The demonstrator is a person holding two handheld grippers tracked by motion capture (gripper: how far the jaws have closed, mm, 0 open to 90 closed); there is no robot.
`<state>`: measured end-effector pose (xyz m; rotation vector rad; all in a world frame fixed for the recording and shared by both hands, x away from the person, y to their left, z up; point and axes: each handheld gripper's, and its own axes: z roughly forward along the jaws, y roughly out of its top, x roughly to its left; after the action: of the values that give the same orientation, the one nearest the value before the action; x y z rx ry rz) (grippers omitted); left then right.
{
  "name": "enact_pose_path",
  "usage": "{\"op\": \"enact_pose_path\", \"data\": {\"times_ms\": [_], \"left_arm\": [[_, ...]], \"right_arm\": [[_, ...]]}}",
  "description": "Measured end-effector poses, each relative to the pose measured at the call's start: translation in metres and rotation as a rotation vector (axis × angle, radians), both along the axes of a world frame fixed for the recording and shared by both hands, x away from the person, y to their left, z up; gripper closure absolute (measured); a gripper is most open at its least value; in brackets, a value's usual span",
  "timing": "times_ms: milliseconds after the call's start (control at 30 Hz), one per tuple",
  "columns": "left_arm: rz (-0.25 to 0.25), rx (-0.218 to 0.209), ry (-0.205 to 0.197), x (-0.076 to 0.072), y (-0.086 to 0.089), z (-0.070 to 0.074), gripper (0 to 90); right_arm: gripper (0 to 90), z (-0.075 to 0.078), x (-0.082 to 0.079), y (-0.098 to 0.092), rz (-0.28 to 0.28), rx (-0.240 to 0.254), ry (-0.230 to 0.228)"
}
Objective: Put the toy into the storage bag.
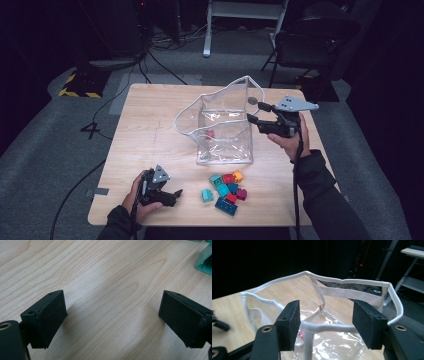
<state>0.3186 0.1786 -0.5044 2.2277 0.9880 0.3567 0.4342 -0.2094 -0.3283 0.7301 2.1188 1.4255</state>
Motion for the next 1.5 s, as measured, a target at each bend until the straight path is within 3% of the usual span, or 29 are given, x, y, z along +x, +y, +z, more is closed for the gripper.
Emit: {"op": "enact_pose_path", "data": {"times_ms": [67,267,400,533,700,1133,1400,1500], "left_arm": [[0.000,-0.001,0.001,0.000,0.000,0.000,7.9],[0.000,0.000,0.000,0.000,0.000,0.000,7.9],[0.000,0.000,0.000,0.000,0.000,0.000,7.9],[0.000,0.000,0.000,0.000,0.000,0.000,7.9],[0.000,0.000,0.000,0.000,0.000,0.000,7.9],[0.002,0.001,0.000,0.000,0.000,0.000,7.9],[0.001,0.004,-0.001,0.000,0.000,0.000,7.9],[0.001,0.004,0.000,0.000,0.000,0.000,7.9]], "right_arm": [[39.6,0.000,-0.005,-0.004,0.021,0.012,0.005],[38.3,-0.010,-0.024,-0.009,0.053,-0.065,-0.023],[36.5,-0.018,-0.039,-0.014,0.100,-0.075,-0.024],[35.5,-0.032,-0.055,-0.015,0.141,-0.095,-0.019],[34.7,-0.055,-0.069,-0.016,0.177,-0.153,-0.004],[34.2,-0.114,-0.076,-0.007,0.250,-0.264,0.097],[35.4,-0.133,-0.074,0.002,0.270,-0.285,0.146],[36.0,-0.138,-0.071,0.003,0.258,-0.266,0.156]]}}
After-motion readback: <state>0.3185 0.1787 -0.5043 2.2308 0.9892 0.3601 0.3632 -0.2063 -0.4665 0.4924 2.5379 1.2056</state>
